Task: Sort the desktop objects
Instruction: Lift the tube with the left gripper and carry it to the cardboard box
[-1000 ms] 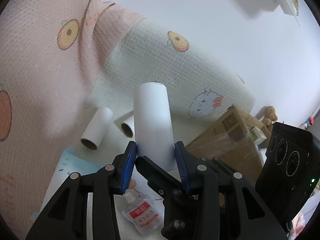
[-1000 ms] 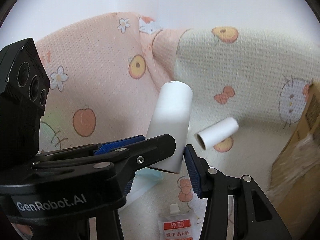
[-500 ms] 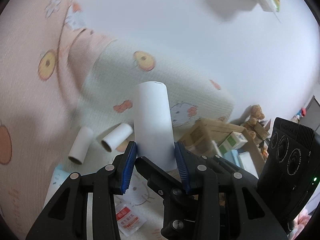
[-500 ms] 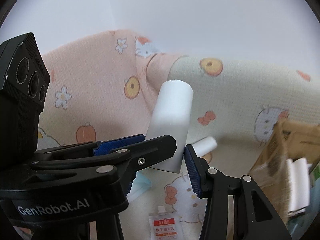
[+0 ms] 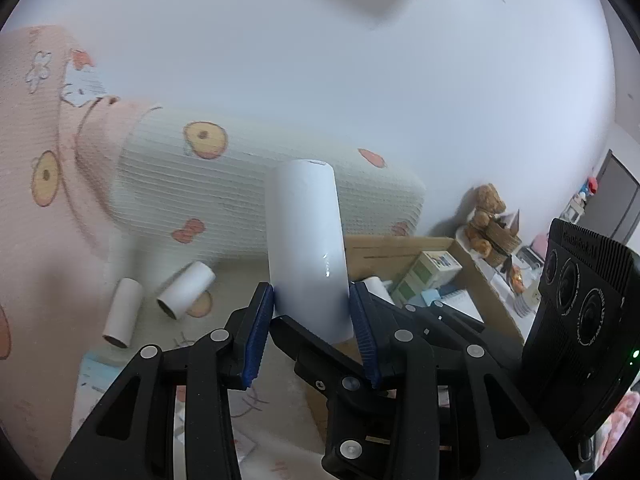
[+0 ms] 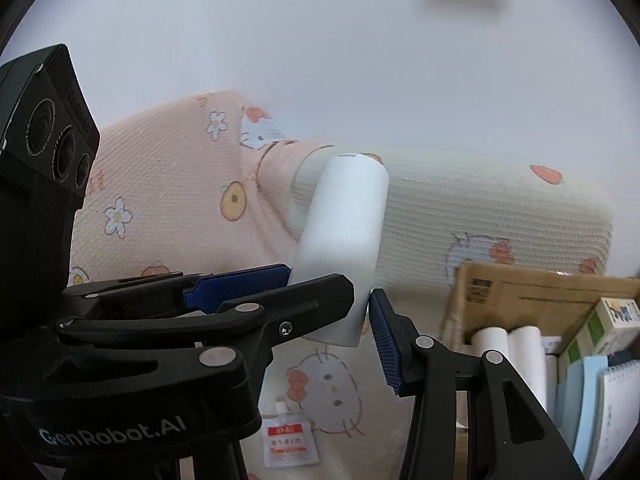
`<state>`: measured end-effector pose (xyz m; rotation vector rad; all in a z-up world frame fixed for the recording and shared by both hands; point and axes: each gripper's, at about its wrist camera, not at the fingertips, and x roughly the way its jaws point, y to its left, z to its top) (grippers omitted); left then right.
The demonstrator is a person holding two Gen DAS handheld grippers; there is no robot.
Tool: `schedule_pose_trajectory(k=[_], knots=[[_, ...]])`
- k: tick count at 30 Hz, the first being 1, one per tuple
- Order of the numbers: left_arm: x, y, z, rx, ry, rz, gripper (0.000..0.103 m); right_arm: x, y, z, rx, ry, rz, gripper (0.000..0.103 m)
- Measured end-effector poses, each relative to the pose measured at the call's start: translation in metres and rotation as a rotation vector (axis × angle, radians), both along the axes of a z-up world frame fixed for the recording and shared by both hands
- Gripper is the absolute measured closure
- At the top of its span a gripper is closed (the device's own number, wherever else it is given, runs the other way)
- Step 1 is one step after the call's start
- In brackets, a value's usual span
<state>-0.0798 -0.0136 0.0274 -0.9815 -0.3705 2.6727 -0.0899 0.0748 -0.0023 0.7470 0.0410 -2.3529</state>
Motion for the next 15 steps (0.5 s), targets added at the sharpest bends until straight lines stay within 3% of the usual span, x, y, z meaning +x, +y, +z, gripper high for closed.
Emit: schedule_pose_trajectory(k=[15], knots=[[-0.02, 0.073, -0.009, -0.033, -0.055, -0.104, 0.06, -0.011, 0.074, -0.007, -0.011, -0.05, -0.099, 0.059]])
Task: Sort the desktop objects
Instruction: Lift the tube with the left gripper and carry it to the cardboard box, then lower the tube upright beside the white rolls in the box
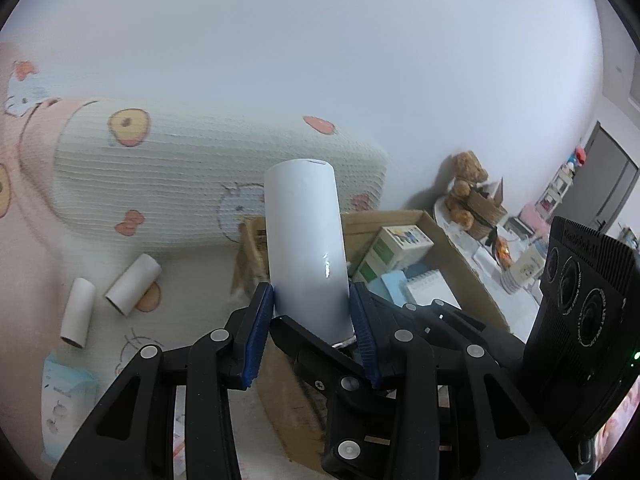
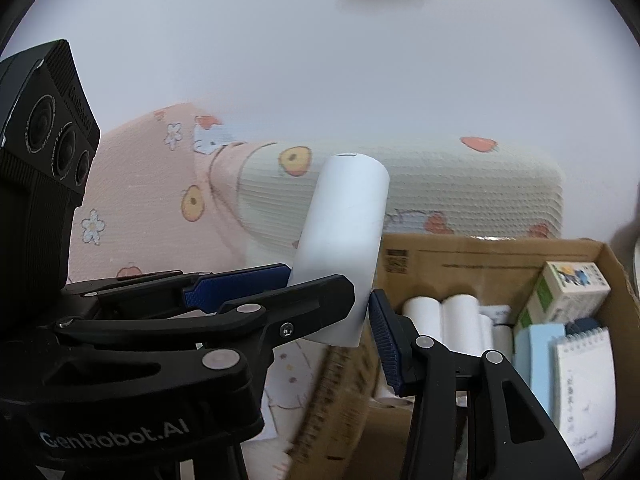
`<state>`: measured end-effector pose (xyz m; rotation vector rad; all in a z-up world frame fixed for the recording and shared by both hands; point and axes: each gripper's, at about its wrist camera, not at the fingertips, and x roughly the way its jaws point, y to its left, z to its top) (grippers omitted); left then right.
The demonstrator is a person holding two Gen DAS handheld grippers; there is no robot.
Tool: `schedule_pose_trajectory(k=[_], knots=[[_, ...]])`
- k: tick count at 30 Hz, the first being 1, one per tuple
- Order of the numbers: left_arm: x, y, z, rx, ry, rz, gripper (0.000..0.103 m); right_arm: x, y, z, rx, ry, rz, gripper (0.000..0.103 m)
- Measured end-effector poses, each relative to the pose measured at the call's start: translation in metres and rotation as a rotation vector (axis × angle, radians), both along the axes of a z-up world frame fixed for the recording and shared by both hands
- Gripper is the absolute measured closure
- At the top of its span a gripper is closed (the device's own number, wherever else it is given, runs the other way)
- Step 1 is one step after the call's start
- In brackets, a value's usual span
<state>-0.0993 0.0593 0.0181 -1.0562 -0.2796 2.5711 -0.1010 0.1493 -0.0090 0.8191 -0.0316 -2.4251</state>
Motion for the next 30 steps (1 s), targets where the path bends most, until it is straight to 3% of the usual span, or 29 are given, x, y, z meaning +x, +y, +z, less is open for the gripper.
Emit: schedule_pose_trajectory(k=[7, 18, 23, 30], knots=[[-0.015, 0.029, -0.004, -0.021, -0.037, -0.049, 0.06, -0.011, 0.028, -0.005, -0.001, -0.039, -0.042, 0.059], [-0.039, 0.076, -0.025, -0.062, -0.094, -0.129, 0.06, -0.031, 0.064, -0.02, 0.102, -0.094, -0.081, 0.059], [-0.048, 0.083, -0.039, -0.061, -0.155, -0.139, 0.06, -0.042, 0.069, -0.031, 0.17, -0.156, -0.058, 0.059], [-0.072, 0.089, -0.047, -0.026, -0.243, -0.151, 0.06, -0.058, 0.077, -0.039, 0.188, -0.239, -0.056, 0.059]])
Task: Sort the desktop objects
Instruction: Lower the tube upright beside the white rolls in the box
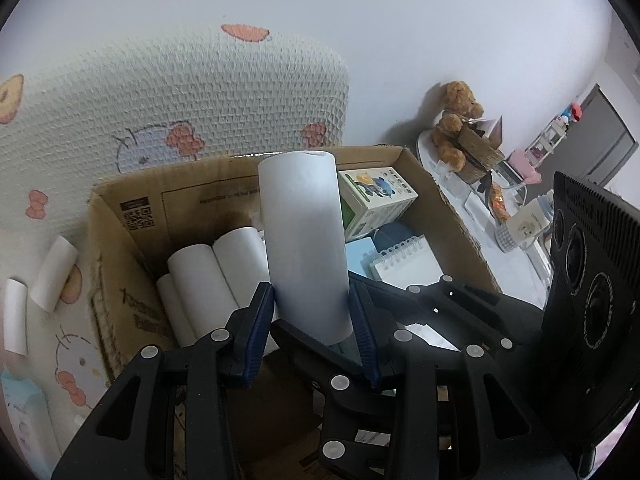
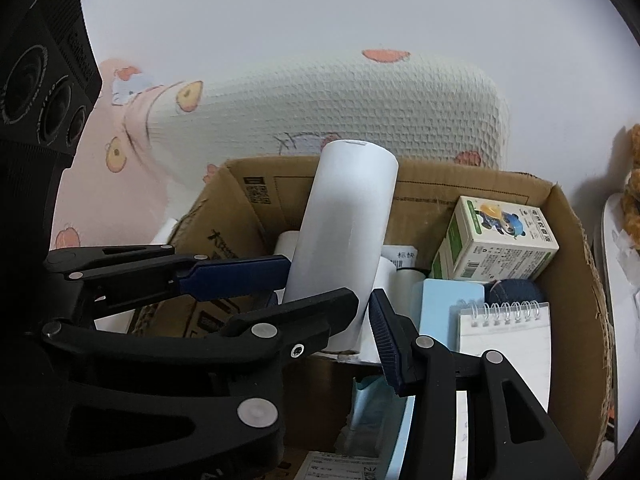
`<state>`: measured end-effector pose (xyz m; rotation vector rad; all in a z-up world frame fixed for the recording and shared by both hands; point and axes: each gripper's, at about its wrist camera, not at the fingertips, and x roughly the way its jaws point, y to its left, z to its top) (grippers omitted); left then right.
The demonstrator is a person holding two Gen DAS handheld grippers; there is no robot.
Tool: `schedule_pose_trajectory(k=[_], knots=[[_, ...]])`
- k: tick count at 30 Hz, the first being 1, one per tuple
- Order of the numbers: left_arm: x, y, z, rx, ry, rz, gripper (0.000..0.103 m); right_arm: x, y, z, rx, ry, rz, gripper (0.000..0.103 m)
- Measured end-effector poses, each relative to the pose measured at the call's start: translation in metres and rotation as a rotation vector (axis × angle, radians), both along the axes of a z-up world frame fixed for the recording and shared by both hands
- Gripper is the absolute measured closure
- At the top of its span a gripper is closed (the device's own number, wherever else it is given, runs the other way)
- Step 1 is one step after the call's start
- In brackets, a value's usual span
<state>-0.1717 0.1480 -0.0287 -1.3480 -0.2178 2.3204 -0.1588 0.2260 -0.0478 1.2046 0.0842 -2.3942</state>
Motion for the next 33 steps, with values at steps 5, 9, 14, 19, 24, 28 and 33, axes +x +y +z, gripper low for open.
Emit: schedule_pose_trajectory(k=[5, 9, 14, 19, 24, 28, 33], knots=[[-0.016, -0.005, -0.009, 0.076, -0.1, 0.009, 0.06, -0.01, 0.006, 0.0, 0.01, -0.048, 0.008, 0.059], [-0.025, -0.007, -0.024, 0.139, -0.188, 0.03, 0.06, -0.02, 0.013, -0.007, 0.003, -0.105, -0.004, 0.059], [-0.028, -0.004, -0.035, 0.139, -0.22, 0.048, 0.061, -0.028, 0.007, -0.012, 0.052, -0.117, 0.003, 0.059], [-0.034, -0.006, -0.043, 0.165, -0.278, 0.079, 0.061, -0.029, 0.004, -0.013, 0.077, -0.109, 0.019, 0.059], [-0.038, -0.008, -0.048, 0.195, -0.322, 0.107, 0.061, -0.029, 0.004, -0.011, 0.108, -0.091, 0.031, 0.059], [-0.037, -0.009, -0.044, 0.16, -0.299, 0.112, 0.061, -0.029, 0.009, -0.009, 0.112, -0.096, 0.036, 0.059], [-0.037, -0.01, -0.032, 0.14, -0.236, 0.105, 0.061, -0.028, 0.017, -0.002, 0.087, -0.092, 0.024, 0.069]])
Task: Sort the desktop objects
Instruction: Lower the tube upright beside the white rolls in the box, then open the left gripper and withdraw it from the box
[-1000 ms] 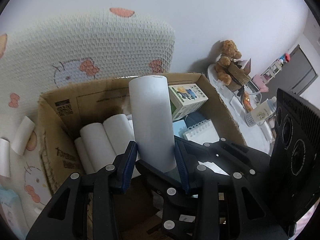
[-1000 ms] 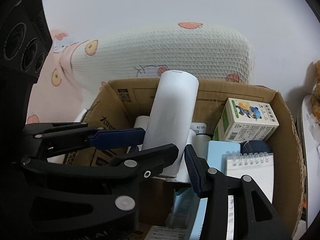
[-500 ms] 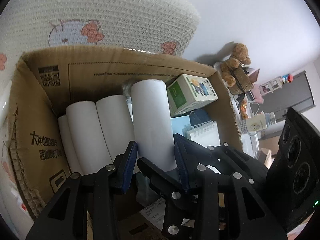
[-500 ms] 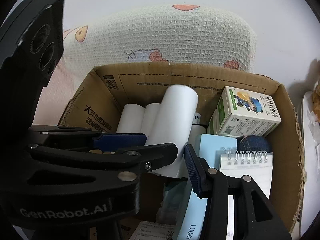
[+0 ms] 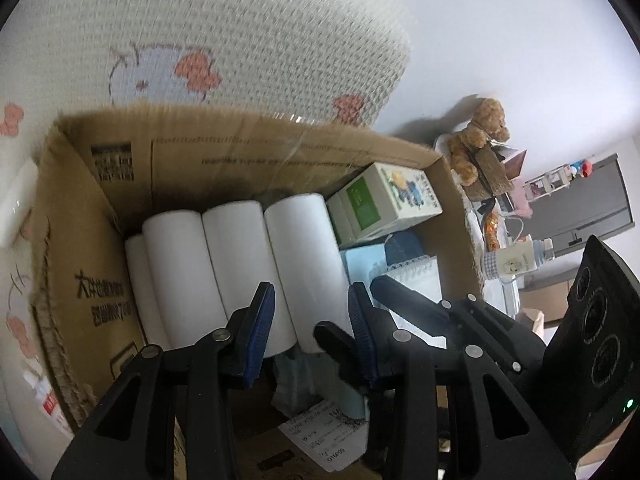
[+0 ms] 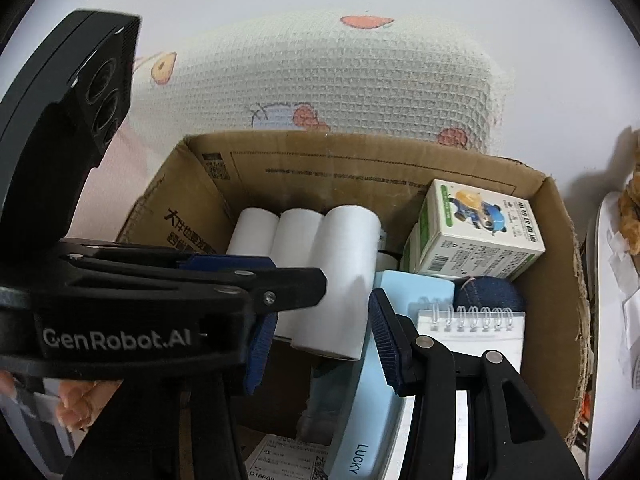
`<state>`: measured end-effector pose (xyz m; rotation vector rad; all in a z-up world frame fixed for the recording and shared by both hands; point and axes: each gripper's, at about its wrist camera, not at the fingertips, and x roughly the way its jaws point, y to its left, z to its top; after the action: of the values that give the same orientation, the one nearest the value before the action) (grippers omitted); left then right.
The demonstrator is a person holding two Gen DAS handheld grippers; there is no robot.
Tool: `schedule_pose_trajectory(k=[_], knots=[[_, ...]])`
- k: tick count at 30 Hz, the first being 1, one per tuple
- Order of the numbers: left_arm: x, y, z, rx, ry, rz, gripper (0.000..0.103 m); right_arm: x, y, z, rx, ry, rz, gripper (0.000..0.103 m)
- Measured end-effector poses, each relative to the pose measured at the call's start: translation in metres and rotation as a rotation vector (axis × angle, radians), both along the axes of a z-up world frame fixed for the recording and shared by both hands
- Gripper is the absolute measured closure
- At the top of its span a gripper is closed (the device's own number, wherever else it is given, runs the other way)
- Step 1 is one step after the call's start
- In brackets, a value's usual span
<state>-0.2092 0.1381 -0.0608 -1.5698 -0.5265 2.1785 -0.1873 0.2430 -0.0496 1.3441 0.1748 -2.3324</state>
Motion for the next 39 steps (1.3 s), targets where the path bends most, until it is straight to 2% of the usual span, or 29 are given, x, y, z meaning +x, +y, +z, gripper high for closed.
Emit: schedule_pose_trajectory(k=[2, 4, 7, 11, 16, 20, 22, 24, 27, 34, 39], knots=[[0.0, 0.003, 0.006, -0.037, 0.034, -0.006, 0.069, 0.0, 0.0, 0.002, -0.002, -0.008, -0.004, 0.083], [0.0, 0.008, 0.009, -0.075, 0.052, -0.022, 0.082, -0.003, 0.0, 0.003, 0.008, -0.016, -0.026, 0.086], [-0.003, 0.011, 0.005, -0.104, 0.045, -0.028, 0.09, -0.006, -0.002, 0.005, 0.015, -0.009, -0.036, 0.086], [-0.009, 0.008, -0.005, -0.055, -0.002, -0.025, 0.091, -0.014, 0.0, 0.007, 0.01, -0.016, -0.045, 0.086], [-0.011, 0.003, -0.009, -0.035, -0.005, -0.011, 0.091, -0.017, -0.003, 0.002, 0.048, -0.034, -0.029, 0.086], [-0.014, 0.005, -0.014, -0.006, -0.033, -0.035, 0.091, -0.02, -0.002, -0.006, 0.037, -0.098, -0.036, 0.086], [-0.015, 0.007, -0.018, -0.009, -0.045, -0.04, 0.091, -0.019, -0.003, -0.008, 0.067, -0.11, -0.04, 0.086], [-0.016, 0.008, -0.021, -0.019, -0.051, -0.037, 0.091, -0.021, -0.007, -0.014, 0.123, -0.102, -0.04, 0.086], [-0.017, 0.009, -0.026, -0.028, -0.065, -0.032, 0.091, -0.024, -0.005, -0.014, 0.124, -0.086, -0.031, 0.086], [-0.016, 0.023, -0.02, -0.106, 0.016, -0.053, 0.091, -0.024, -0.008, -0.015, 0.158, -0.041, -0.01, 0.086], [-0.016, 0.014, -0.017, -0.038, 0.007, -0.02, 0.091, -0.02, -0.01, -0.012, 0.174, 0.003, 0.0, 0.086]])
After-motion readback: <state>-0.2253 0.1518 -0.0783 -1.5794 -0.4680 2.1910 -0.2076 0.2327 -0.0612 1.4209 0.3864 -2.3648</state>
